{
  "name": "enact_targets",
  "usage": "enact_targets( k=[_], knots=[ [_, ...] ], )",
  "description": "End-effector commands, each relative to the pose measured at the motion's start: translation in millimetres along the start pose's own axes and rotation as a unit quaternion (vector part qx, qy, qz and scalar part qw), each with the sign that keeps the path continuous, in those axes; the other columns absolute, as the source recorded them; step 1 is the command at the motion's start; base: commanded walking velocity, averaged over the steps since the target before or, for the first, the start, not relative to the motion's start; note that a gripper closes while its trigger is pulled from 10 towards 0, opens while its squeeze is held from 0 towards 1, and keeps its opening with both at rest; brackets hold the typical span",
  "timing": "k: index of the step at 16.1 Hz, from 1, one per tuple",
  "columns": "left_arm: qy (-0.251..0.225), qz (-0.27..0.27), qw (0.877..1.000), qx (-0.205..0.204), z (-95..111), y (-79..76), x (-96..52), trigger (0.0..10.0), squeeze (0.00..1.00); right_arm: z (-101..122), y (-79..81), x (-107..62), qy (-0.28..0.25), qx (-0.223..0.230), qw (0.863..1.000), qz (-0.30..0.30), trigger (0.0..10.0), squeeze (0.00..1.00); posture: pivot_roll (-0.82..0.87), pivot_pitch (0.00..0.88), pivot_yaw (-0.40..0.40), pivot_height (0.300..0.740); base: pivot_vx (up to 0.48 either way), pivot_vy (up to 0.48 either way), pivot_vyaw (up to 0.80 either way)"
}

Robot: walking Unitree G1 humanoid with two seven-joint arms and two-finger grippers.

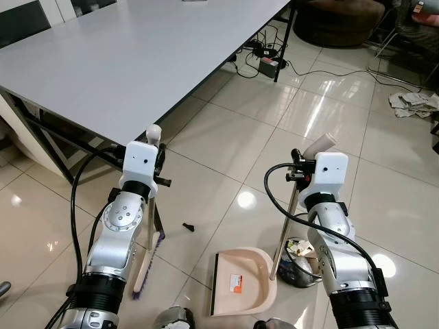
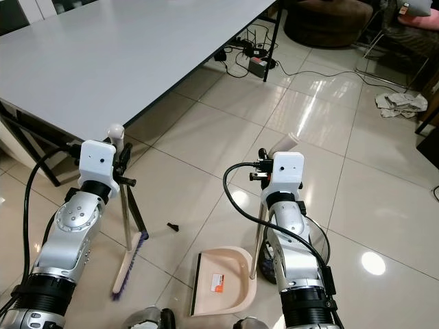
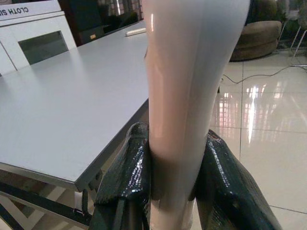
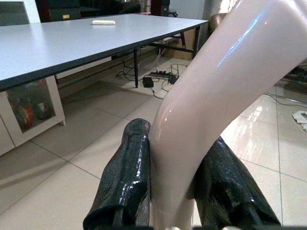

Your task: Sweep floor

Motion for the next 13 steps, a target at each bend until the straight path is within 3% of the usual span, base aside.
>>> enact_targets(
  k=[1,2,3,4,5,13],
  knots=[
    [-0.023,-0.002,1.000,0.010,12.7,-0.2,1.5,10.0,0.00,8.7,-3.5,3.2,-0.016,0.000,1.000,-0.008,10.0,0.00,0.06,0.066,-0.018,0.740,0.000,0.000,0.00],
    [-0.023,-0.002,1.000,0.010,12.7,-0.2,1.5,10.0,0.00,8.7,-3.5,3.2,-0.016,0.000,1.000,-0.008,10.0,0.00,0.06,0.066,-0.018,0.740,0.000,0.000,0.00],
    [-0.023,-0.002,1.000,0.010,13.1,-0.6,1.7,10.0,0.00,9.3,-4.5,3.4,-0.020,0.000,1.000,-0.012,10.0,0.00,0.00,0.000,0.000,0.740,0.000,0.000,0.00],
    [-0.017,-0.021,1.000,-0.007,11.1,-9.5,4.0,10.0,0.00,7.8,-8.9,3.2,-0.019,-0.013,1.000,-0.015,10.0,0.00,0.03,0.053,-0.003,0.740,0.000,0.000,0.00],
    [-0.016,-0.026,0.999,-0.012,10.5,-12.2,4.6,10.0,0.00,7.3,-10.1,3.1,-0.019,-0.016,1.000,-0.015,10.0,0.00,0.03,0.053,-0.003,0.740,0.000,0.000,0.00],
    [-0.020,-0.036,0.999,-0.020,12.9,-15.3,5.8,10.0,0.00,9.1,-12.1,3.3,-0.024,-0.015,0.999,-0.019,10.0,0.00,0.03,0.054,0.001,0.740,0.000,0.000,0.00]
  ],
)
Point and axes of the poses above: a point about 5 cm out from each wrist's last joint towards the gripper, its own x axis pointing out of the wrist towards the gripper, its own z axis along the axis of the wrist's last joint, y = z × x, the point moved 4 cm from there along x, pointing out of the wrist towards the gripper, and after that the axes turned 6 degrees about -x, right-handed, at the moved point
